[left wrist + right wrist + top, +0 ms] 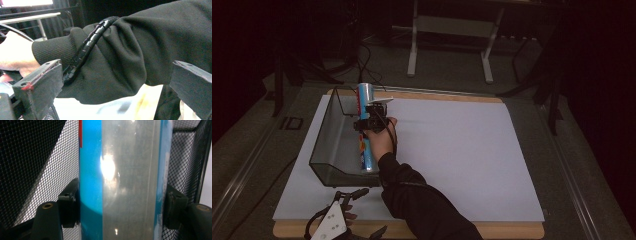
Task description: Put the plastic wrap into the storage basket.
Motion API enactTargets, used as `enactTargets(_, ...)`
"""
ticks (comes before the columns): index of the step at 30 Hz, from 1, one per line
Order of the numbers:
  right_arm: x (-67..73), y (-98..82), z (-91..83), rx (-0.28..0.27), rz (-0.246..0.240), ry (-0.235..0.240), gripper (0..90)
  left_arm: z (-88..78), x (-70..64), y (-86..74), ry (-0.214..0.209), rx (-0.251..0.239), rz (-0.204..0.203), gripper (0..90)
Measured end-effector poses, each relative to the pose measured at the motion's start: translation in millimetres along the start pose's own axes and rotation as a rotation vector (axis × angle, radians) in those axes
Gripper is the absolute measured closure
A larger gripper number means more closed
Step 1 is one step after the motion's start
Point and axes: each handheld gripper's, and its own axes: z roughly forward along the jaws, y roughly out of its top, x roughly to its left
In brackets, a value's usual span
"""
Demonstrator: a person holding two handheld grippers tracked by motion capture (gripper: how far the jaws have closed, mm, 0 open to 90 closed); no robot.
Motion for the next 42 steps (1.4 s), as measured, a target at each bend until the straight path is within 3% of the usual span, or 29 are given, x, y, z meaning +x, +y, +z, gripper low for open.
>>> enactTargets(3, -3.0, -1.6, 1.4, 0.006, 0.007, 0.003, 30.8, 0.1, 0.0, 0.0, 0.001, 0.001, 0.001, 0.4)
enactTargets(14, 1.1, -1.4, 1.4, 0.002, -0.075, -0.029, 27.5, 0.1, 0.0, 0.1, -0.003, 0.000, 0.001, 0.5)
enactTargets(17, -0.3, 1.8, -3.0, 0.008, -0.098, -0.002, 21.0, 0.4, 0.0, 0.1, -0.003, 0.003, 0.001, 0.5)
enactTargets(27, 0.6, 3.4, -34.4, -0.052, -0.221, -0.018, 16.9, 1.0, 0.1, 0.2, -0.003, 0.008, 0.000, 0.5)
enactTargets(33, -2.8, -1.3, -52.5, -0.086, -0.251, 0.006, 16.9, 1.7, -0.1, 0.2, -0.001, 0.009, 0.000, 0.5)
enactTargets(34, -5.6, -4.1, -61.7, -0.108, -0.259, 0.012, 16.9, 1.9, 0.0, 0.2, 0.000, 0.010, -0.002, 0.5)
enactTargets(38, -13.7, -9.5, -73.0, -0.097, -0.289, 0.031, 16.9, 3.0, 0.7, -0.2, 0.001, 0.016, -0.002, 0.5)
enactTargets(42, -27.0, -14.8, -83.9, -0.095, -0.264, 0.061, 17.0, 3.3, 0.7, -0.2, 0.002, 0.017, -0.002, 0.5)
